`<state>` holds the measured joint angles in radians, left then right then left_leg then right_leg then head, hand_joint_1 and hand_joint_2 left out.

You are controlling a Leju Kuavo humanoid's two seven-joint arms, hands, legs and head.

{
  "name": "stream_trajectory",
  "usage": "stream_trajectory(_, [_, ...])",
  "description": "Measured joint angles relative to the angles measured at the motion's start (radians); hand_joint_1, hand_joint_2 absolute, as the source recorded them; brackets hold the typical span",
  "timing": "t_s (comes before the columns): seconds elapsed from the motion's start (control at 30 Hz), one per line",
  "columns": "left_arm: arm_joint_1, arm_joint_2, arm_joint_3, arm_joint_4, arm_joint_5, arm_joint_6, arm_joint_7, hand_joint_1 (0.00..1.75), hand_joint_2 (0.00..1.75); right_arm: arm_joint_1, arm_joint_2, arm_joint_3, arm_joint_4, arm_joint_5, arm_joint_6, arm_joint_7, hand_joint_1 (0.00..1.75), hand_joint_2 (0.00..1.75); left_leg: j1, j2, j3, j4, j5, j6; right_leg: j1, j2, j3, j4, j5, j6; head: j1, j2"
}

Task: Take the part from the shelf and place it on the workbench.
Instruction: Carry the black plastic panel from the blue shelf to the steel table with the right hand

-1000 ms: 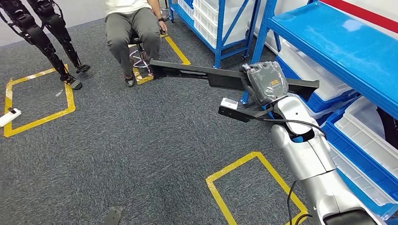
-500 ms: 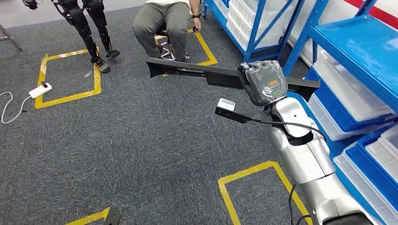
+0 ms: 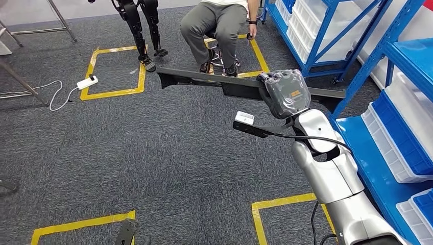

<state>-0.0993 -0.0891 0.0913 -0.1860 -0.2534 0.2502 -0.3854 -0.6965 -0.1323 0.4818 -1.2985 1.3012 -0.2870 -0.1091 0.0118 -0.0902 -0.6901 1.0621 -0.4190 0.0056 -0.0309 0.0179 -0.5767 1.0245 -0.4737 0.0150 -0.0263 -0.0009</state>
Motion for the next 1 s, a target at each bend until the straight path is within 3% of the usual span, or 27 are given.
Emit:
stream_trajectory(0.07, [-0.005,-0.001,0.0,-0.001,-0.001,0.0,0.0,0.0,1.75,-0.004,0.007,0.002,0.0,0.005,0.001,0.001,1.62,1.75,0.0,0.059,-0.057,0.121,-0.062,-0.007,0.007,-0.023,0.002,-0.002,-0.001,-0.013,-0.007,0.0])
stream_trajectory(0.13, [-0.008,-0.002,-0.001,-0.001,-0.001,0.0,0.0,0.0,1.75,-0.005,0.012,0.005,0.002,0.01,0.001,0.002,1.62,1.75,0.004,0.079,-0.113,0.236,-0.102,-0.011,0.014,-0.048,0.003,-0.001,-0.005,-0.017,-0.007,0.0])
stream_trajectory(0.17, [-0.007,-0.003,-0.001,-0.001,-0.001,0.0,0.0,0.0,1.75,-0.005,0.014,0.007,0.003,0.011,0.001,0.003,1.62,1.75,0.005,0.082,-0.118,0.245,-0.096,-0.011,0.017,-0.061,0.004,-0.001,-0.006,-0.019,-0.007,0.0])
stream_trajectory(0.2, [-0.007,-0.003,-0.001,-0.001,0.0,0.0,0.0,0.0,1.75,-0.005,0.017,0.009,0.003,0.012,0.001,0.004,1.62,1.75,0.005,0.086,-0.101,0.214,-0.074,-0.009,0.018,-0.072,0.006,-0.001,-0.008,-0.021,-0.008,0.0])
stream_trajectory(0.27, [-0.008,-0.004,-0.001,-0.002,0.0,0.0,0.0,0.0,1.75,-0.006,0.021,0.013,0.004,0.012,0.001,0.004,1.62,1.75,0.002,0.118,-0.026,0.078,-0.017,-0.003,0.022,-0.093,0.011,-0.001,-0.013,-0.021,-0.008,0.0])
stream_trajectory(0.33, [-0.011,-0.004,-0.001,-0.002,0.0,0.0,0.0,0.0,1.75,-0.008,0.022,0.015,0.004,0.013,0.001,0.004,1.62,1.75,-0.008,0.144,0.024,-0.014,0.007,0.006,0.03,-0.11,0.014,-0.001,-0.02,-0.015,-0.006,0.0])
stream_trajectory(0.37, [-0.011,-0.004,-0.001,-0.002,0.0,0.0,0.001,0.0,1.75,-0.009,0.023,0.016,0.004,0.013,0.001,0.005,1.62,1.75,-0.014,0.145,0.029,-0.027,0.005,0.009,0.032,-0.118,0.015,-0.002,-0.022,-0.011,-0.005,0.0])
stream_trajectory(0.43, [-0.01,-0.003,-0.001,-0.002,0.0,0.0,0.004,0.0,1.75,-0.01,0.025,0.019,0.005,0.015,0.001,0.006,1.62,1.75,-0.015,0.122,0.028,-0.034,0.01,0.02,0.035,-0.131,0.015,-0.004,-0.026,-0.003,-0.003,0.0])
stream_trajectory(0.5, [-0.008,-0.003,-0.001,-0.002,-0.001,0.0,0.01,0.0,1.75,-0.011,0.026,0.021,0.005,0.017,0.001,0.009,1.62,1.75,-0.011,0.103,0.036,-0.047,0.017,0.033,0.033,-0.1,0.001,0.029,-0.047,-0.001,-0.002,0.0])
stream_trajectory(0.57, [-0.01,-0.004,0.0,-0.002,-0.002,0.0,0.014,0.0,1.75,-0.009,0.024,0.021,0.006,0.019,0.001,0.012,1.62,1.75,-0.009,0.082,0.041,-0.053,0.021,0.042,0.029,-0.046,-0.053,0.143,-0.095,-0.008,0.001,0.0])
stream_trajectory(0.63, [-0.011,-0.005,0.0,-0.002,-0.004,0.0,0.015,0.0,1.75,-0.005,0.02,0.021,0.007,0.02,0.002,0.013,1.62,1.75,-0.009,0.055,0.041,-0.053,0.021,0.045,0.028,-0.025,-0.124,0.267,-0.131,-0.009,0.004,0.0])
stream_trajectory(0.67, [-0.011,-0.006,0.0,-0.002,-0.004,0.0,0.015,0.0,1.75,-0.003,0.018,0.021,0.008,0.02,0.002,0.013,1.62,1.75,-0.009,0.04,0.041,-0.052,0.021,0.045,0.027,-0.023,-0.14,0.286,-0.128,-0.004,0.005,0.0])
stream_trajectory(0.7, [-0.01,-0.006,0.0,-0.002,-0.004,0.0,0.015,0.0,1.75,-0.002,0.016,0.021,0.009,0.02,0.002,0.013,1.62,1.75,-0.009,0.025,0.042,-0.052,0.021,0.044,0.027,-0.02,-0.136,0.261,-0.107,0.004,0.005,0.0])
stream_trajectory(0.8, [-0.009,-0.006,0.0,-0.002,-0.004,0.0,0.015,0.0,1.75,-0.006,0.011,0.021,0.012,0.019,0.002,0.012,1.62,1.75,-0.01,-0.015,0.04,-0.045,0.018,0.038,0.017,0.026,-0.055,0.058,-0.009,0.022,0.005,0.0])
stream_trajectory(0.87, [-0.008,-0.006,0.0,-0.002,-0.004,0.0,0.015,0.0,1.75,-0.007,0.012,0.023,0.014,0.018,0.002,0.01,1.62,1.75,-0.011,-0.032,0.033,-0.042,0.018,0.03,0.014,0.043,-0.031,0.004,0.013,0.017,0.004,0.0])
stream_trajectory(0.93, [-0.004,-0.006,0.0,-0.002,-0.004,0.001,0.015,0.0,1.75,-0.008,0.014,0.024,0.015,0.018,0.002,0.01,1.62,1.75,-0.008,-0.046,0.029,-0.043,0.02,0.02,0.016,0.023,-0.028,0.002,0.017,0.006,0.004,0.0])
stream_trajectory(1.0, [0.0,-0.004,0.0,-0.002,-0.004,0.001,0.014,0.0,1.75,-0.011,0.016,0.025,0.015,0.018,0.002,0.01,1.62,1.75,-0.008,-0.016,0.016,-0.02,0.002,0.01,0.013,0.004,-0.023,-0.005,0.021,-0.009,0.001,0.0])
